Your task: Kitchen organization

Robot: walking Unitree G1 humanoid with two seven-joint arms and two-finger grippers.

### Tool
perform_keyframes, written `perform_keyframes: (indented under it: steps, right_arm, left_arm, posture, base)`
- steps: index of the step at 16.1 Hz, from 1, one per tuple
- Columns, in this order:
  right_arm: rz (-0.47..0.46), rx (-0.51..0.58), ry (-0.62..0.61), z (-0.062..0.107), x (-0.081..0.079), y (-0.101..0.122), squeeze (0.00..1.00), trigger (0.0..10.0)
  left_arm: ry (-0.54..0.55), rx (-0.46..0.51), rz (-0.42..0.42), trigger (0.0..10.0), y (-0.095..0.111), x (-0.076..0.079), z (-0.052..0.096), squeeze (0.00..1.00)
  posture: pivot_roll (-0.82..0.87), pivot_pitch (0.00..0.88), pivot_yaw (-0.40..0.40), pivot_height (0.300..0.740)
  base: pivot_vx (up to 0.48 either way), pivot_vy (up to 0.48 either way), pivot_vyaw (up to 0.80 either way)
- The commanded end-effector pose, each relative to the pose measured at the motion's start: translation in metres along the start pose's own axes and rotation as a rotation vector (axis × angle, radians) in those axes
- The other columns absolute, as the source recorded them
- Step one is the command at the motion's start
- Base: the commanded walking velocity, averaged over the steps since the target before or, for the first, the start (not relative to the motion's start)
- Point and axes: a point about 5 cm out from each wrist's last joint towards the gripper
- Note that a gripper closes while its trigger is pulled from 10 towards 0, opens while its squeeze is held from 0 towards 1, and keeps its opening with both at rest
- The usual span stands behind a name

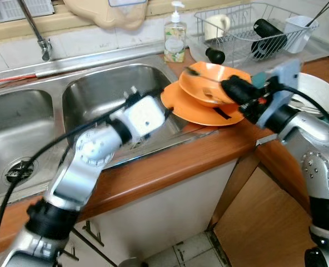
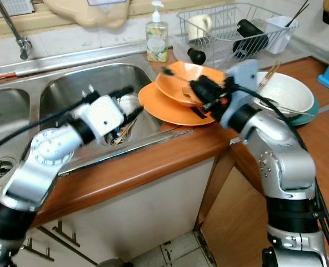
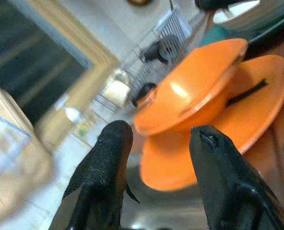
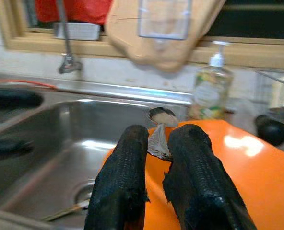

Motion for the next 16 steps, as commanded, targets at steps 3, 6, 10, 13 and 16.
perform_keyframes:
  steps: [3, 6, 10, 13, 16]
  right_arm:
    - [-0.002, 0.001, 0.103, -0.005, -0.022, 0.004, 0.0, 0.0]
    - [-0.011, 0.006, 0.169, -0.009, -0.037, 0.006, 0.0, 0.0]
    - [-0.013, 0.007, 0.229, -0.011, -0.05, 0.007, 0.0, 0.0]
    - [-0.015, 0.006, 0.24, -0.011, -0.054, 0.008, 0.0, 0.0]
    - [-0.017, 0.003, 0.239, -0.011, -0.055, 0.007, 0.0, 0.0]
  left_arm:
    - [-0.033, -0.003, -0.114, 10.0, -0.001, -0.003, -0.01, 0.0]
    - [-0.085, 0.006, -0.165, 3.4, -0.002, 0.001, -0.02, 0.0]
    - [-0.087, -0.019, -0.225, 2.6, -0.009, 0.0, -0.029, 0.0]
    - [-0.093, -0.034, -0.245, 0.0, -0.014, -0.003, -0.032, 0.0]
    - [-0.109, -0.052, -0.252, 0.0, -0.019, -0.003, -0.033, 0.0]
  posture:
    - [-0.02, 0.0, 0.075, 0.74]
    - [-0.02, 0.0, 0.076, 0.74]
    - [-0.02, 0.0, 0.08, 0.74]
    - [-0.02, 0.0, 0.08, 0.74]
    - [-0.02, 0.0, 0.082, 0.74]
  base:
    - [0.0, 0.0, 0.0]
    - [0.0, 0.0, 0.0]
    - [0.0, 0.0, 0.0]
    - [0.0, 0.0, 0.0]
    - [0.0, 0.0, 0.0]
Point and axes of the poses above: a point about 5 cm out from each wrist's last joint towards the gripper, its own z axis pointing back from the gripper into the wrist, its own y axis along the axis of the wrist's last joint, x = y × z, and after that the axes turned 10 degrees about z, right-handed
